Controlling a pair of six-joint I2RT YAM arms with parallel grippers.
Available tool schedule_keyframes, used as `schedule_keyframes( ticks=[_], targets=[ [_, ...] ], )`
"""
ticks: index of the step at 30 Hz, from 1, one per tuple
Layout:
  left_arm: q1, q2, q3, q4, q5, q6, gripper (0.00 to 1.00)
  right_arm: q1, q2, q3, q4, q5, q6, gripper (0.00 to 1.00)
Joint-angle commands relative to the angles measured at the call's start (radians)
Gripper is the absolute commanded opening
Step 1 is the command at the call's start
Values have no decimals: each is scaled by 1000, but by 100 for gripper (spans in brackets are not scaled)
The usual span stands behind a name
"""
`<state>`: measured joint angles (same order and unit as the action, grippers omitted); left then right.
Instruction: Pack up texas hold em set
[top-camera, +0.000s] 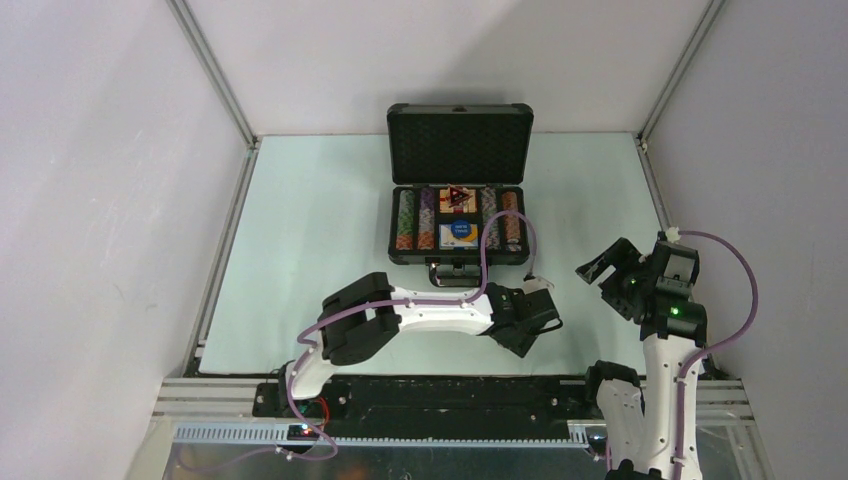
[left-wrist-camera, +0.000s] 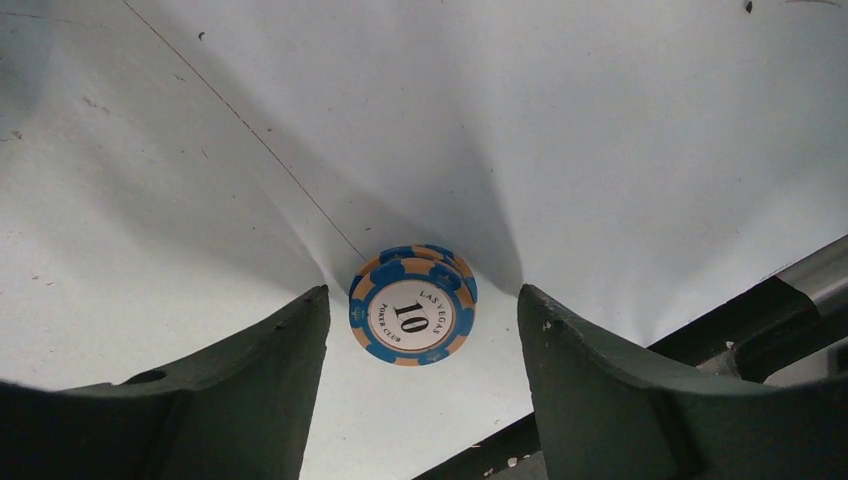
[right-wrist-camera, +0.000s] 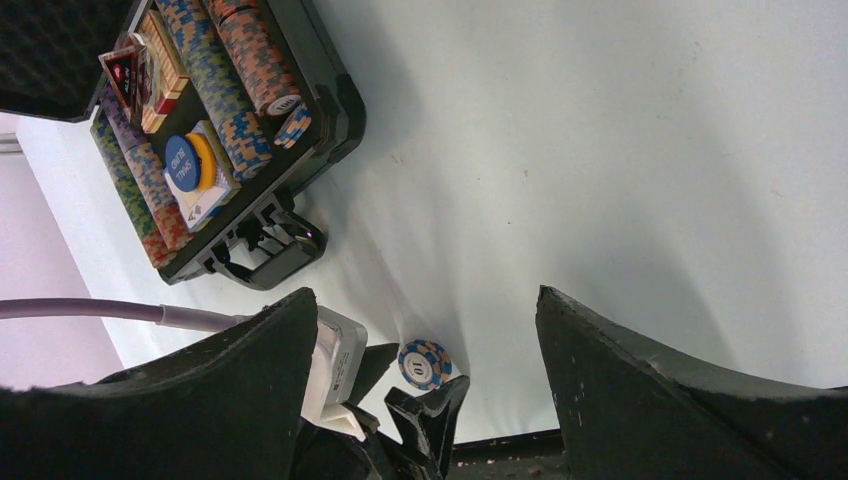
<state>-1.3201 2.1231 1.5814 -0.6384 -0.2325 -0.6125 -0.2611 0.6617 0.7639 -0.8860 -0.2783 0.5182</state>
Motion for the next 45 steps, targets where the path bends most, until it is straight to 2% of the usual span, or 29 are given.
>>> schedule_keyframes(
  ticks=[1,33,37,42,45],
  targets=[
    [-2,18,35,-6,1,-16,73,6,-11,18,7,-5,-22,83],
    [-2,34,30,-28,7,-4,43,16,-16,18,10,-6,-23,83],
    [-3,28,25,-29,-3,0,29,18,-15,18,10,-5,-24,84],
    [-2,5,28,-30,-20,5,2,20,-16,18,10,-4,-23,83],
    [0,-12,32,-30,-29,9,0,21,-16,18,10,-2,-24,83]
  ],
)
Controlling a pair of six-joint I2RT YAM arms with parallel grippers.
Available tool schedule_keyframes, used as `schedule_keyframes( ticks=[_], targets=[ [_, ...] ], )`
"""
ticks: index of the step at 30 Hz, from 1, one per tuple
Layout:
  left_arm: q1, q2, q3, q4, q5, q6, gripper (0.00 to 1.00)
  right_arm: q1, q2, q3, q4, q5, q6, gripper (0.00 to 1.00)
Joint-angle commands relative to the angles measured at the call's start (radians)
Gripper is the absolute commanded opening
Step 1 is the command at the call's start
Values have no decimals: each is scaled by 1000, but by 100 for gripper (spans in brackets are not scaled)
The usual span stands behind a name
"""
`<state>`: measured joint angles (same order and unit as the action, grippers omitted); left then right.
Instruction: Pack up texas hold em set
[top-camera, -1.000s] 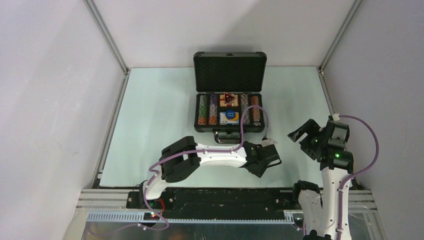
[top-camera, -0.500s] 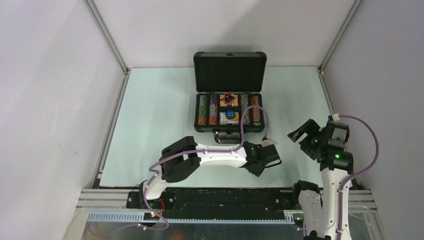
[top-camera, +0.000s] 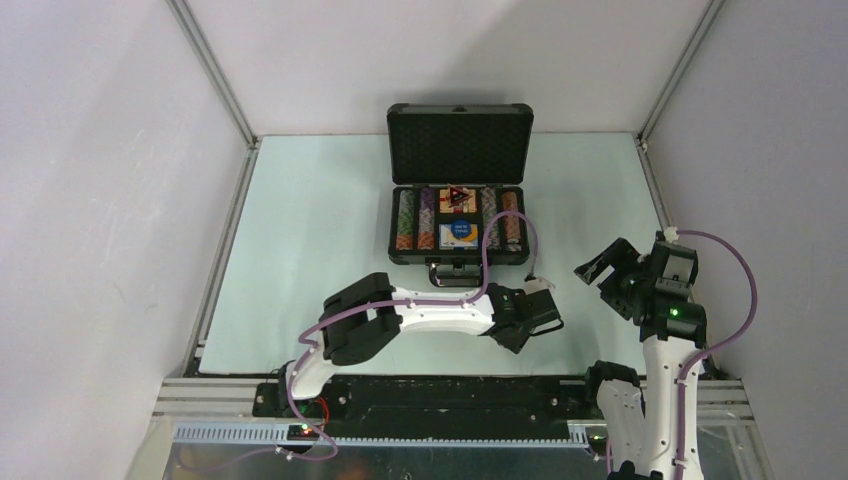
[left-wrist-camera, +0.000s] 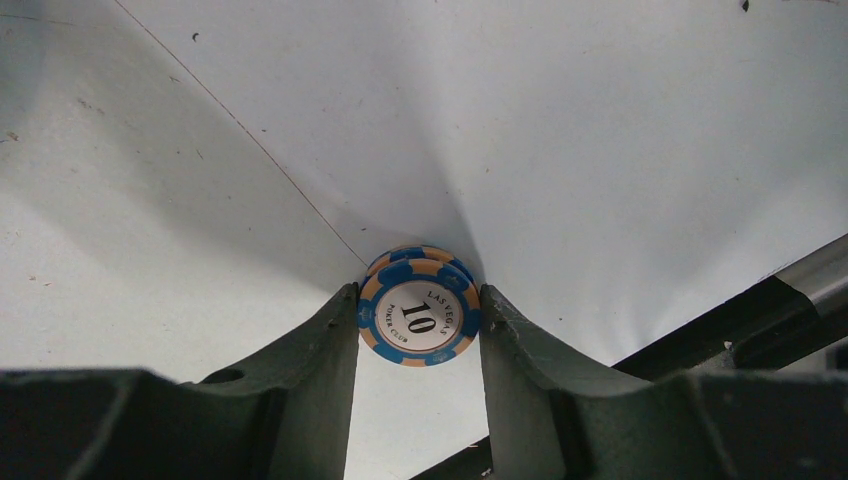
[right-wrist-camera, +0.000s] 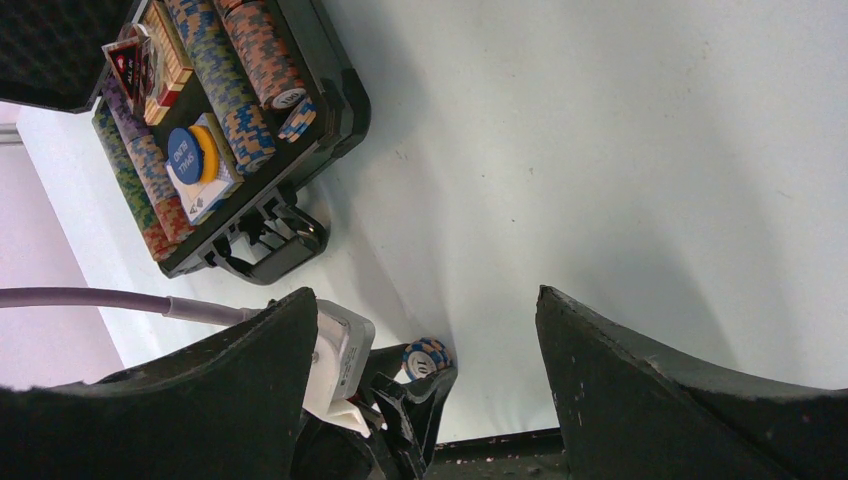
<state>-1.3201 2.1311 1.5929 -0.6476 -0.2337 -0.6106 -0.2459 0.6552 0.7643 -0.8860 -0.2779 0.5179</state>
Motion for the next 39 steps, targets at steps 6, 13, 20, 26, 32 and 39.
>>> schedule_keyframes(
  ticks=[6,13,20,26,32,39],
  targets=[
    [2,-39,41,-28,-30,16,0,8,-11,17,9,-1,-22,83],
    [3,-77,39,-40,-39,21,0,10,-9,17,9,0,-22,83],
    [4,-107,54,-48,-39,25,0,10,-9,17,7,2,-23,83],
    [7,-120,61,-51,-27,30,0,10,-9,18,7,2,-23,84],
    [19,-129,52,-52,-22,35,0,10,-12,13,13,-1,-24,83],
    [21,-120,52,-50,-13,31,0,11,-12,13,13,-1,-23,83]
  ],
)
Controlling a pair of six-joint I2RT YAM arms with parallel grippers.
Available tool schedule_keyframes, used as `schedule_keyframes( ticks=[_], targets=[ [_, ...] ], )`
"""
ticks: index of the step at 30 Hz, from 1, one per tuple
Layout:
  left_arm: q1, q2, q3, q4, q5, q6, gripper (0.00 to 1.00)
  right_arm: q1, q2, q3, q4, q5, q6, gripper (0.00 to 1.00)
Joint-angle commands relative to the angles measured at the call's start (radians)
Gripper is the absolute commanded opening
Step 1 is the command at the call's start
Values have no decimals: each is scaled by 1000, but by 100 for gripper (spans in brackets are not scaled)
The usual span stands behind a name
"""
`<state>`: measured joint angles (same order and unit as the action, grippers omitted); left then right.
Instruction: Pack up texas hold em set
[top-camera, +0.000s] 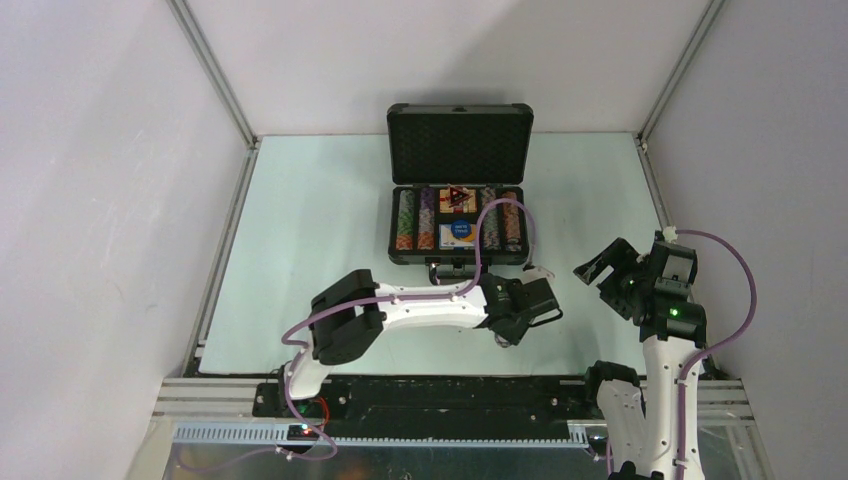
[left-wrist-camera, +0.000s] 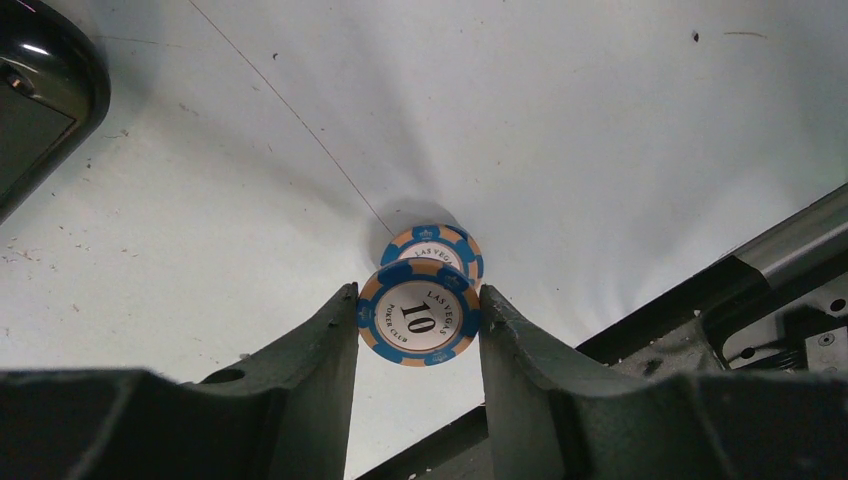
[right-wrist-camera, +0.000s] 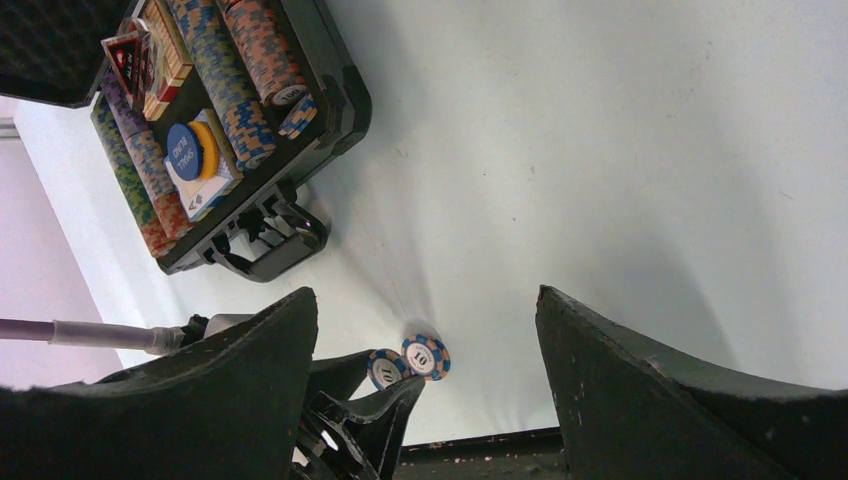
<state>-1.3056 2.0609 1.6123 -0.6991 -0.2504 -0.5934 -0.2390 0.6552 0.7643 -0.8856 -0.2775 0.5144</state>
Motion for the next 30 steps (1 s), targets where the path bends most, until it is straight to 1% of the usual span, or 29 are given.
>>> schedule_keyframes(
  ticks=[1,5,9,24,30],
  targets=[
    [6,-47,34,1,5,14,0,4,-12,13,13,-2,-20,83],
    [4,-30,35,2,13,13,0,4,-12,13,13,-3,-20,84],
    [-2,-9,42,4,23,11,3,5,-10,13,13,-3,-20,83],
    [-14,42,50,6,21,6,4,9,-10,13,14,-6,-22,83],
    [-14,48,51,5,15,7,8,11,-10,13,15,-8,-23,83]
  ],
)
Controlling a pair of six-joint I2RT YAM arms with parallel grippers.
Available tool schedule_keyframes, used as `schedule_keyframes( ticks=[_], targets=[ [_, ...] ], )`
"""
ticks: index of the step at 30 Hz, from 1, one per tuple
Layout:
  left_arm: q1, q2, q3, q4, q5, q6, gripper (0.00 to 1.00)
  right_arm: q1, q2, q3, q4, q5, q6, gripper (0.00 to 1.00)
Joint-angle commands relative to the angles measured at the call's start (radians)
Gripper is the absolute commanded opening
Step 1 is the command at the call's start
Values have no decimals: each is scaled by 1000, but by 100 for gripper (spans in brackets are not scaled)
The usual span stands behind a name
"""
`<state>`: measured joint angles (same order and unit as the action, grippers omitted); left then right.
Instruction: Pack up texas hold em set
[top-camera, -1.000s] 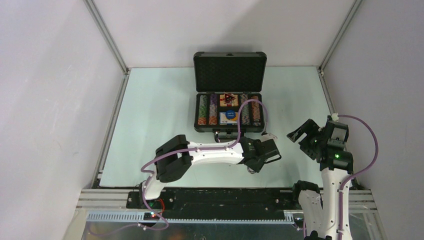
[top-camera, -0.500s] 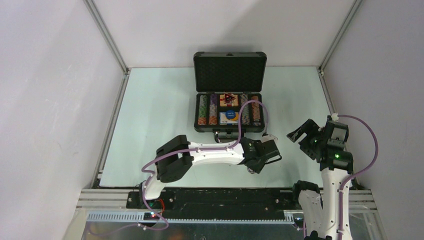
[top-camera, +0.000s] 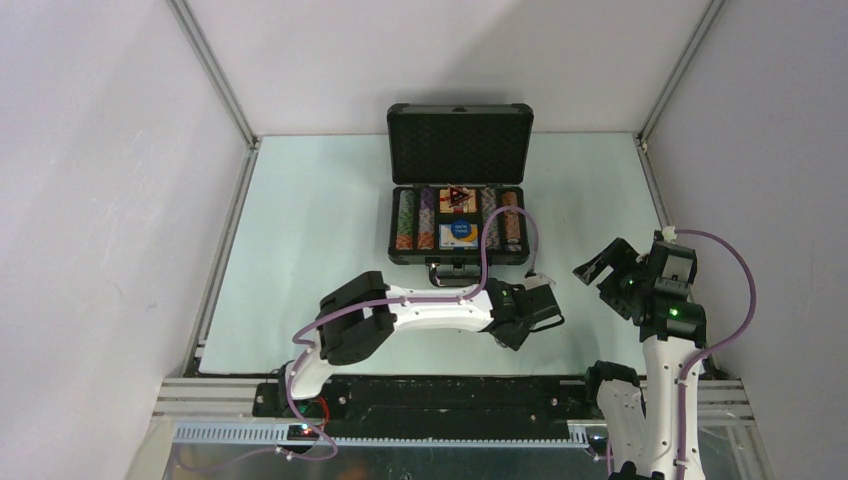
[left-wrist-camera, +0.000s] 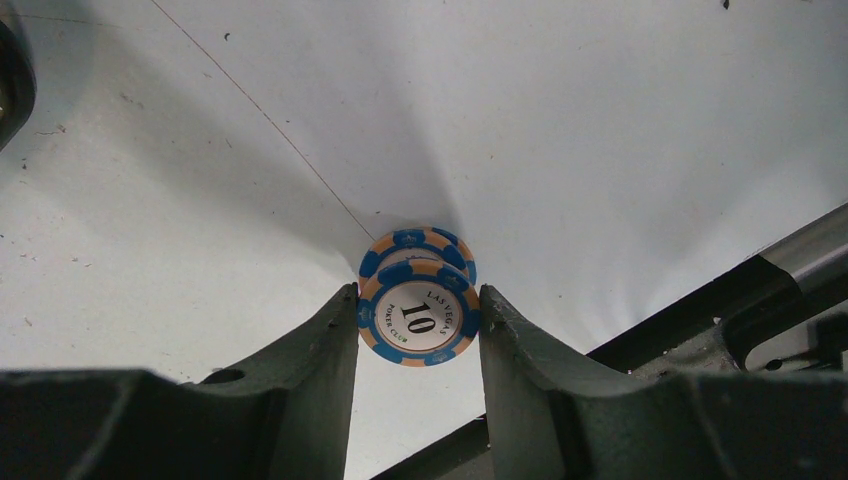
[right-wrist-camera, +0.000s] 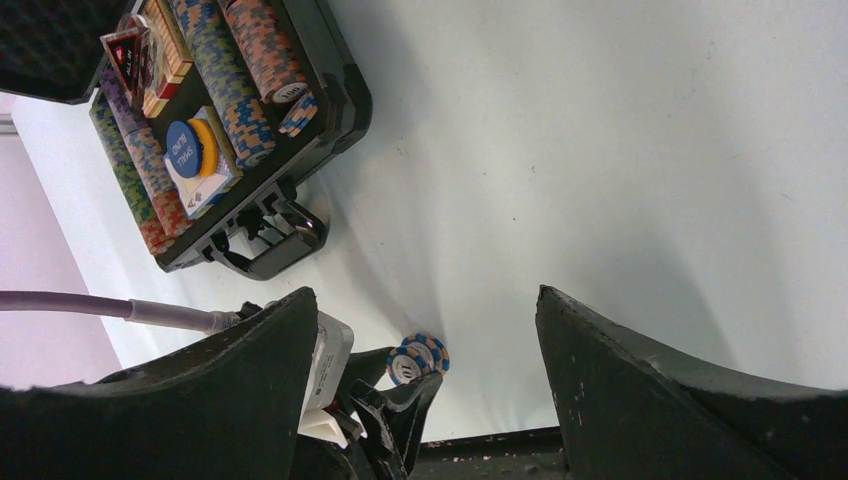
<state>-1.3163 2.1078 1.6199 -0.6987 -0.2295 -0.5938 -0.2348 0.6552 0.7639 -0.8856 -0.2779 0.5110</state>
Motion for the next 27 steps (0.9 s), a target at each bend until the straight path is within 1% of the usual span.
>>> schedule_keyframes(
  ticks=[1,8,16,19,27],
  targets=[
    [-4,2,43,4,-5,8,9,7,-10,13,15,-7,-20,83],
    [-3,6,40,4,-9,8,18,9,-10,14,14,-7,-19,83],
    [-3,16,40,4,-10,7,23,12,-11,14,14,-9,-20,83],
    [-4,19,38,4,-9,7,28,12,-12,14,14,-9,-20,84],
    [-4,21,39,5,-10,7,37,15,-10,14,14,-10,-20,83]
  ],
)
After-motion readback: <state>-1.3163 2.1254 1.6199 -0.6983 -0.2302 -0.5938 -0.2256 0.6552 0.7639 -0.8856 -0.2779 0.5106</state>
